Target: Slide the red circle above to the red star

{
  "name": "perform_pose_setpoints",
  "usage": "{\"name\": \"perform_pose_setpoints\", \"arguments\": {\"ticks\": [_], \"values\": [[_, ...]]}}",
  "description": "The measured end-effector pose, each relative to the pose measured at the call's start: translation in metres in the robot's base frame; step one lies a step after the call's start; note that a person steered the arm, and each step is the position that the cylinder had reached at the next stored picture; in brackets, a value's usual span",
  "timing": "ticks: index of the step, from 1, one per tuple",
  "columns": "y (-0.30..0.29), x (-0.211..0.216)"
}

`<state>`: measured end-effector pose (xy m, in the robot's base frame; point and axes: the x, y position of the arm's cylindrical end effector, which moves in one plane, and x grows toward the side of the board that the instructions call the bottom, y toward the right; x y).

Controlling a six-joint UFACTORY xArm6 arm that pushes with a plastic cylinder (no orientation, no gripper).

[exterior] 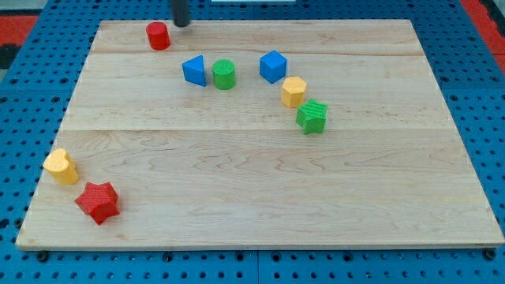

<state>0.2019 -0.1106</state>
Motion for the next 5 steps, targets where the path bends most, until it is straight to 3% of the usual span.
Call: {"name": "perform_pose_setpoints", "arguments": {"ticks": [1,3,4,5], "values": [[-0.042,0.026],[-0.022,-0.010],[-0.075,0.029],[-0.088,0.084]]}}
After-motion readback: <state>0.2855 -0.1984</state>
